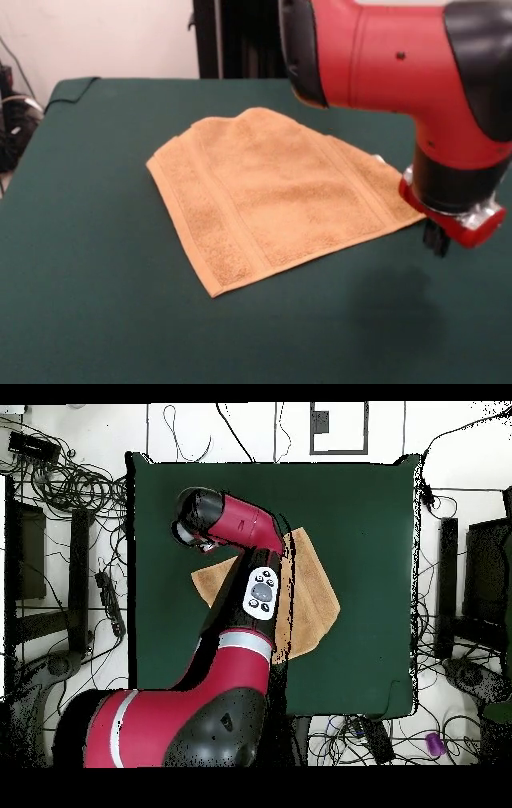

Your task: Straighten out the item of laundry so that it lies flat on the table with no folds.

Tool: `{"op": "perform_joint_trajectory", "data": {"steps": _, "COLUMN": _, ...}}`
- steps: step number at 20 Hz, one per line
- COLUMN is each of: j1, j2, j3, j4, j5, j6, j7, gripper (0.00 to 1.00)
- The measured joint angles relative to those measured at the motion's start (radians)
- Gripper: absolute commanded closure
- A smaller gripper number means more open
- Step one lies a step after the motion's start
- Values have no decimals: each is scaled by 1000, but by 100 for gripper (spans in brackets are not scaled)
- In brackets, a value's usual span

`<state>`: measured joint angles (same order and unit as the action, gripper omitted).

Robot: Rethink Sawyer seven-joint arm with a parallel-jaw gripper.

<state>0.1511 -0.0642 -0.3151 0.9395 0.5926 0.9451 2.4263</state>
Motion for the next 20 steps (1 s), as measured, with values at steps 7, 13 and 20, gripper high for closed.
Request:
{"op": "perform_joint_trajectory", "data": {"steps": 7, "j1": -98, "j2": -104, "j3": 0, "j4": 11, "j5": -195, "j6": 132, "j7": -3, "gripper": 100}}
{"op": "perform_joint_trajectory", "data": {"steps": 13, "j1": -213, "j2": -186, "j3": -1, "j4": -4, "j5": -353, "j6": 313, "j7": -38, "gripper": 100}}
{"op": "perform_joint_trajectory", "data": {"steps": 20, "j1": -303, "j2": -237, "j3": 2, "j4": -40, "j5": -472, "j6": 401, "j7": -116, "gripper": 100}}
